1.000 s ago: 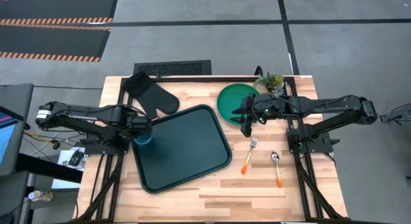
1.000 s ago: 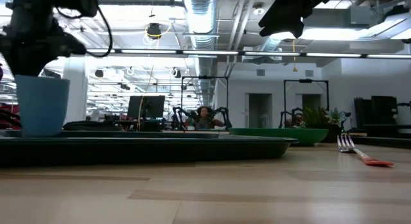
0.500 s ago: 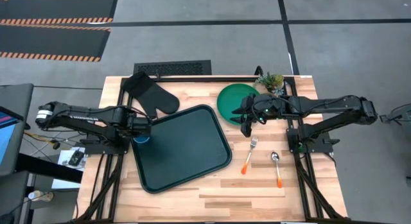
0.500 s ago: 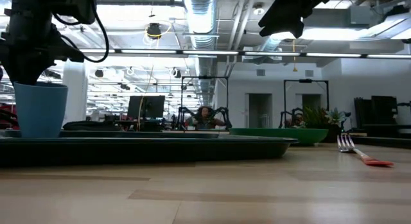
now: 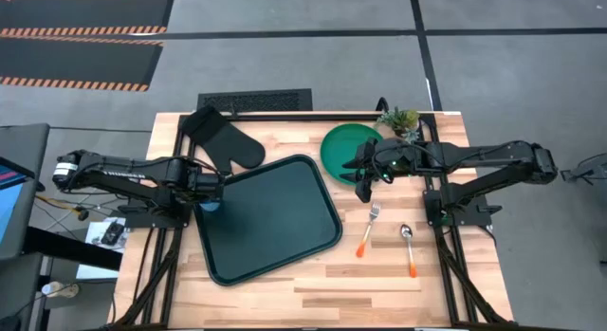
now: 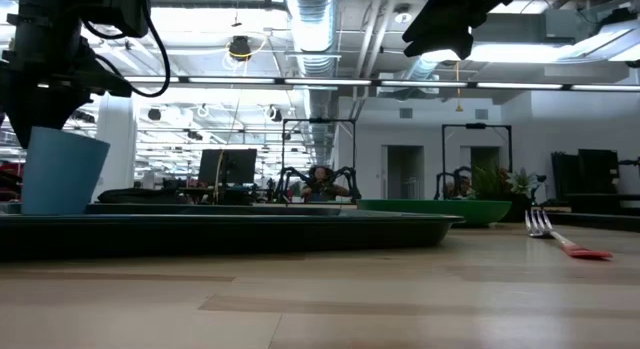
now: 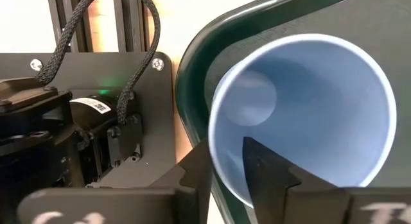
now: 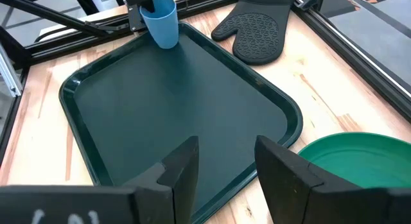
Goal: Pick and place plate/cup/fork/spoon on tray
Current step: Put the blue cup on the top left of the black tray, then put the green plate on the black tray to the bottom of the blue cup
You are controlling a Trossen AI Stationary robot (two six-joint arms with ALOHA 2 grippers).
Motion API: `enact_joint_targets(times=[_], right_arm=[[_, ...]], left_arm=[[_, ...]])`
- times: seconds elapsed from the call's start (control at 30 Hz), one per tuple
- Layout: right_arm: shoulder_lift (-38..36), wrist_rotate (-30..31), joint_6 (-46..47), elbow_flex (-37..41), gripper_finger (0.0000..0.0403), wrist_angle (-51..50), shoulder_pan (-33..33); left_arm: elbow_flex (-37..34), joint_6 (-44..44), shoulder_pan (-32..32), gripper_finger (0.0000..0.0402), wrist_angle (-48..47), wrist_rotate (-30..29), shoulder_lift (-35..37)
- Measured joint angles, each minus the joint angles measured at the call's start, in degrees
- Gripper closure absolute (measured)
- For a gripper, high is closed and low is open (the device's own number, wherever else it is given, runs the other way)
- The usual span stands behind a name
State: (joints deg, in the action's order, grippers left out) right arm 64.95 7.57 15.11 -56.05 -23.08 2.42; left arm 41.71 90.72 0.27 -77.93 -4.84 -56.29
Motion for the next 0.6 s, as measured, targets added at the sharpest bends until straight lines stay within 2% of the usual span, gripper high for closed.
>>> enact_joint_targets(times=[0.23, 0.6], right_arm=[[0.0, -0.02, -0.02, 0.0, 0.0223, -0.01, 0.0], [0.0, -0.02, -0.05, 0.0, 0.0223, 0.0, 0.0]], left_arm=[[0.01, 0.61, 0.0, 0.028, -0.08, -2.26, 0.0], [0.12, 0.0, 0.0, 0.0163, -0.49, -2.89, 0.66]])
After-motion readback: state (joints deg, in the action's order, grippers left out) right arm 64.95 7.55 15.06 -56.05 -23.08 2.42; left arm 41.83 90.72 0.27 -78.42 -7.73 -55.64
